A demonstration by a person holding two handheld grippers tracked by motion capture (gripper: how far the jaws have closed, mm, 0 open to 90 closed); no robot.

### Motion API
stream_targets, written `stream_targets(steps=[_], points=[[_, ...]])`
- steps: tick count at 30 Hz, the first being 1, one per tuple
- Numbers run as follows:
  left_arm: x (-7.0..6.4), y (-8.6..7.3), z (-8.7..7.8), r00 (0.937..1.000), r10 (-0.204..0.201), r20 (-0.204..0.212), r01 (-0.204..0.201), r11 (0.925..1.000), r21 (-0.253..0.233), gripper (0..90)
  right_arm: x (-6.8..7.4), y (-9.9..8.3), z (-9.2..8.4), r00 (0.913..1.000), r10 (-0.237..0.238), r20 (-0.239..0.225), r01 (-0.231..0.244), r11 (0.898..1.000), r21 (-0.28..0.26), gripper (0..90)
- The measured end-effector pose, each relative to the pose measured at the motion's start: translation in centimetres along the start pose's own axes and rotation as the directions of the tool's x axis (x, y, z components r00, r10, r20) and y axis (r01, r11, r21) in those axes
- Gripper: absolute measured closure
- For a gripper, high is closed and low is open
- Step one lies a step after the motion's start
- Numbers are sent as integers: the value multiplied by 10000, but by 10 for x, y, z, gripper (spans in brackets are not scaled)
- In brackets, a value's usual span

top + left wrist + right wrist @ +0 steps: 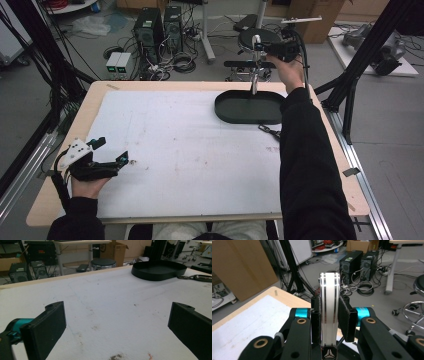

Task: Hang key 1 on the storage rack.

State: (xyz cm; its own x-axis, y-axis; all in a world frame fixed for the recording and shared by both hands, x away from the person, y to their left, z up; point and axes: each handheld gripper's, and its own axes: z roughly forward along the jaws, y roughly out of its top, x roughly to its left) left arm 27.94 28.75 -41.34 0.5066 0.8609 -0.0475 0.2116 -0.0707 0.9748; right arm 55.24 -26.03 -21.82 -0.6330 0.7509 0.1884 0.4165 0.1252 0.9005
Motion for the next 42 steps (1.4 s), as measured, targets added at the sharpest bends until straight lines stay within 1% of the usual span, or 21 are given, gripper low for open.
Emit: stream_targets(steps=[3,5,7,10,11,13,15,16,19,24,25,27,30,32,37,38,42], points=[[1,0,0,10000,-7,-9,7,10000,17,20,-1,3,4,10000,0,-89,-1,10000,-99,746],[1,0,1,10000,-45,1,45,10000,9,20,-2,4,7,10000,-45,-70,45,10000,-30,746],[1,0,1,10000,-34,0,34,10000,7,20,-2,6,10,10000,48,-76,-48,10000,16,746],[1,0,0,10000,-10,19,10,10000,34,20,-1,7,15,9999,-61,-143,59,9999,-146,746],[1,0,0,10000,-39,20,39,10000,34,20,-2,7,16,9999,-78,-91,77,9999,-152,746],[1,-1,0,10000,-22,31,22,10000,42,20,-4,8,17,9999,64,109,-64,10000,-17,746],[1,-1,0,10000,12,72,-13,10000,74,20,-7,8,18,9992,205,351,-203,9998,-74,746],[0,-1,1,10000,4,82,-4,10000,89,20,-8,9,18,9988,282,399,-279,9996,-101,746],[-1,-1,2,9999,44,127,-46,9999,131,20,-8,13,19,9988,315,362,-311,9994,-133,746],[-1,-1,1,9999,51,89,-52,9999,138,20,-4,20,24,9993,112,357,-107,9998,-148,746],[-1,-1,1,9999,52,93,-53,9999,138,20,-4,20,25,9993,88,359,-82,9998,-192,746],[-1,-1,1,9999,55,97,-56,9999,140,20,-4,19,28,9989,118,444,-117,9999,-39,746],[-1,-1,1,9999,55,116,-57,9999,153,20,-6,16,32,9969,33,789,-56,9996,279,745],[-1,-1,1,9999,58,127,-60,9998,188,20,-7,15,33,9959,142,895,-171,9994,314,745],[-1,-1,1,9998,109,159,-112,9997,212,20,-10,9,38,9930,173,1170,-221,9989,404,745],[-1,-1,1,9998,107,158,-110,9997,208,20,-11,8,39,9927,167,1197,-216,9990,397,745],[-1,-1,1,9998,107,154,-110,9997,200,20,-15,-2,43,9916,366,1244,-434,9977,520,743]])
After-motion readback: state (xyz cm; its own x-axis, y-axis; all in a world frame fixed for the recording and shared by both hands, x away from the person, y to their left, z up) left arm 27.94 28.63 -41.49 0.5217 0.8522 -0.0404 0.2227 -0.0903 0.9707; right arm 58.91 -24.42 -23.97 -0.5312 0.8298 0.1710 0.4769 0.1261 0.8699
